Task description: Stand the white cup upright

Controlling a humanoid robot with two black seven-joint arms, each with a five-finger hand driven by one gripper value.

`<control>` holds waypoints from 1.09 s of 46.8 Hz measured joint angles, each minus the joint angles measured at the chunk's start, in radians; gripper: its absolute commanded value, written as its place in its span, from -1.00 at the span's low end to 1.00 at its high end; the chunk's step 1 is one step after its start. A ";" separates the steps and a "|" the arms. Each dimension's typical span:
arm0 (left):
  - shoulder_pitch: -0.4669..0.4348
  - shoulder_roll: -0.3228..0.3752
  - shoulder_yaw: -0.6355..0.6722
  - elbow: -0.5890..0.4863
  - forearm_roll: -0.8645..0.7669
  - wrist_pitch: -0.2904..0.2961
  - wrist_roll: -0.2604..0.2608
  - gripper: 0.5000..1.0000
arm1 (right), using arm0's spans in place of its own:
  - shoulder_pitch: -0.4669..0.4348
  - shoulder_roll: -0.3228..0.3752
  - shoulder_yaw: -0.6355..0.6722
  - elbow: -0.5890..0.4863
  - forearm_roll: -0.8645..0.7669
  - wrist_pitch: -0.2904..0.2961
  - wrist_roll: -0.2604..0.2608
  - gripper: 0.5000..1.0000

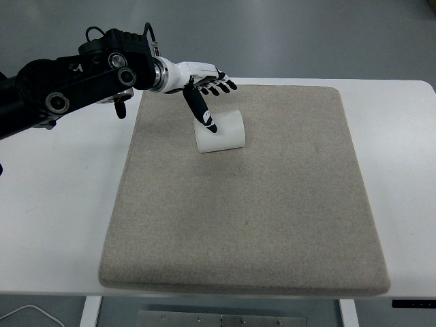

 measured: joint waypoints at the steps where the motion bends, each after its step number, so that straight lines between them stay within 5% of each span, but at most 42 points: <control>1: 0.001 -0.002 0.002 0.001 0.000 0.000 0.000 0.94 | 0.000 0.000 0.000 0.000 0.000 0.000 0.000 0.72; 51: 0.055 -0.100 0.045 0.091 0.046 0.054 -0.011 0.94 | 0.000 0.000 0.000 0.000 0.000 0.000 0.000 0.72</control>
